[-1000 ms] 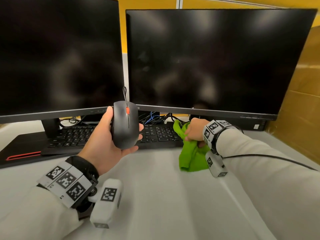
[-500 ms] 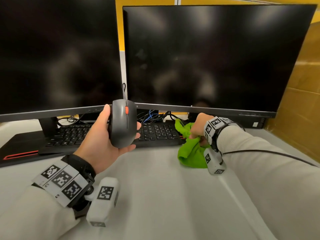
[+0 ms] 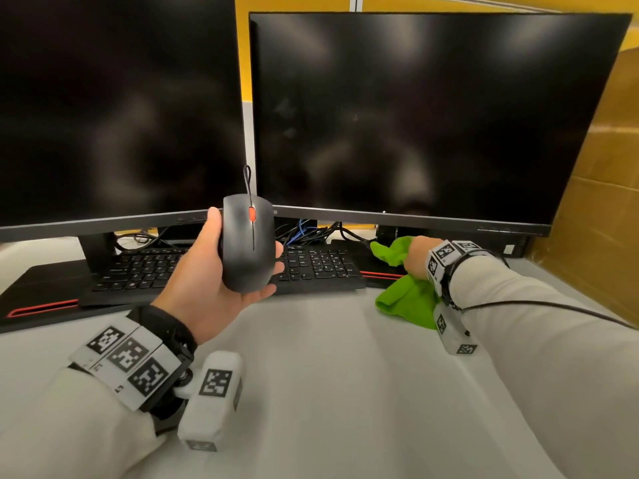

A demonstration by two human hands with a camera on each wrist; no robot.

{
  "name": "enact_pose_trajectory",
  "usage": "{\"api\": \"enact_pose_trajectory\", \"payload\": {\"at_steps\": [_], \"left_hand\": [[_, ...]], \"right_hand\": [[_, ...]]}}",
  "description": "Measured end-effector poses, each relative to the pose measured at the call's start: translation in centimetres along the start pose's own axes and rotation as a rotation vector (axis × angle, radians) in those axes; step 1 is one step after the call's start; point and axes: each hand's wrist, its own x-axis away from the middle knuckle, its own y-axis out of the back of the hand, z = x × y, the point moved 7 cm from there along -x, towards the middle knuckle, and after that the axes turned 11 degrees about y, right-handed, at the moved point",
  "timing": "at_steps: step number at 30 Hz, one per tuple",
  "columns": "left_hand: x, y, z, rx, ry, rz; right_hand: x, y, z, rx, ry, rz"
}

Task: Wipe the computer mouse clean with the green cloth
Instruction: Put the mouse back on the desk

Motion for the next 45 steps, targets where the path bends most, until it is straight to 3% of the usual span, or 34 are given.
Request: {"api": "enact_pose_trajectory", "payload": {"at_steps": [5,10,14,19,31,41,45], "left_hand": [[0.2,-0.1,0.0,0.0,0.005,0.0],[0.1,0.0,0.2,-0.002,0.023,-0.028],[-0.2,0.4,0.3,-0.011,0.023,-0.049],[-0.3,0.6,0.3,-0.02,0.021,-0.062],[-0.3,0.4,0.7,-0.048,0.047,-0.055],[-0.5,0.4,2.0,-0.21,0.171,-0.005],[-0.5,0.2,2.2,-0.252,0.196,0.001]], "right_hand": [[-0.6,-1.0,2.6,0.041,0.065,0.103],[-1.1,-0.4,4.1,-0.061,0.13,0.065],[-2.6,-1.0,5.6,-0.002,0.246,0.059],[-3.8,-1.3,5.9,0.009,0.281,0.079],[-0.6,0.3,4.0,-0.072,0.28,0.04],[-2.7,-0.8,3.3,-0.175,0.247,0.016],[-3.0,-0.9,2.6,-0.12,0.23,0.086]]}}
